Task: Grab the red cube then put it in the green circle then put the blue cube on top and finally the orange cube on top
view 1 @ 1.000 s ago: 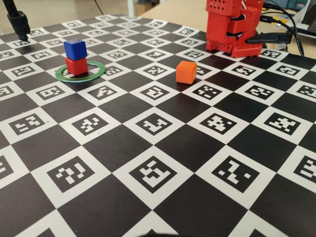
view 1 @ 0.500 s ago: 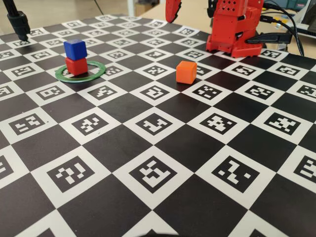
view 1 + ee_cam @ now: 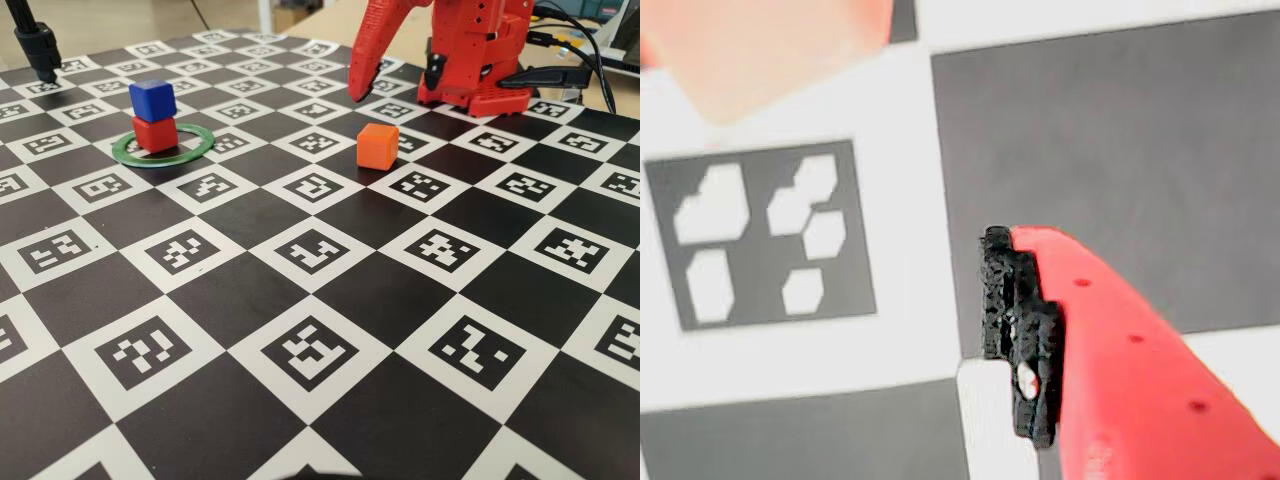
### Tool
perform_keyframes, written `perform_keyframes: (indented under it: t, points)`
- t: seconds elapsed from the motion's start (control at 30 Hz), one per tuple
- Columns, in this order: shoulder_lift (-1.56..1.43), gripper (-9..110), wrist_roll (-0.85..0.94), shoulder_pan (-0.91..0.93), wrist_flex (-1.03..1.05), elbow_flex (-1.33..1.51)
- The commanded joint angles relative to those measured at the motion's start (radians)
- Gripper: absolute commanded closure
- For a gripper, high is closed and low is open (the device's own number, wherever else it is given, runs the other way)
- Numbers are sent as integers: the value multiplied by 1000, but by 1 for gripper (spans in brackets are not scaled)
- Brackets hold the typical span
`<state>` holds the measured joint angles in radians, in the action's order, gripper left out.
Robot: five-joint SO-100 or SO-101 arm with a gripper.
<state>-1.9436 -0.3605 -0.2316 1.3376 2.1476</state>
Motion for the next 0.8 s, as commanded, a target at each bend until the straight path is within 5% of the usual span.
perform_keyframes:
  t: [0.0,0.77]
  points:
    - [17,52,12,25,-38,2]
    - [54,52,48,26,-333,232]
